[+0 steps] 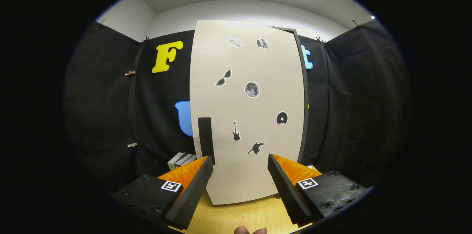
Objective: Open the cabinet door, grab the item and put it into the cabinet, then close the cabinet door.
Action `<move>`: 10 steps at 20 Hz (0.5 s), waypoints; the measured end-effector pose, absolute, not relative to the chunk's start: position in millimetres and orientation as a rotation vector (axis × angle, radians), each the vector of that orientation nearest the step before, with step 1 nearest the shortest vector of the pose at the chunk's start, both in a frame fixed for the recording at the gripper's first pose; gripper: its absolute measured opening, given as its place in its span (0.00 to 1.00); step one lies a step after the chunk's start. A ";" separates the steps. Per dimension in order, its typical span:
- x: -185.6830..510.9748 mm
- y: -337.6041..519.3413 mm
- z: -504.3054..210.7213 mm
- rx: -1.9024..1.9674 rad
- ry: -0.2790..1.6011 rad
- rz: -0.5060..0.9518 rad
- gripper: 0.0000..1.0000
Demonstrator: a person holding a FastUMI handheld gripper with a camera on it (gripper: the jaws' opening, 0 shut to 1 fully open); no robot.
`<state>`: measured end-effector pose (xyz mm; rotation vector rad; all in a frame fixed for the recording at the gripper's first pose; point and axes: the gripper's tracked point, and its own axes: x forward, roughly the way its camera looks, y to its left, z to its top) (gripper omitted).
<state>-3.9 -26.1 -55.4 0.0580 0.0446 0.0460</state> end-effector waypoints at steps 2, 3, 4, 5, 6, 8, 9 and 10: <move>-5.8 -27.1 -53.7 0.051 0.042 0.046 0.98; -6.2 -27.7 -53.1 0.047 0.040 0.045 0.98; -7.2 -29.0 -51.7 0.045 0.037 0.044 0.98; -8.7 -28.5 -50.9 0.045 0.036 0.046 0.98; -9.4 -27.4 -50.5 0.044 0.035 0.047 0.98; -10.2 -26.4 -50.6 0.040 0.033 0.049 0.98; -10.2 -26.2 -50.4 0.038 0.032 0.048 0.98; -10.7 -26.1 -51.0 0.038 0.035 0.049 0.98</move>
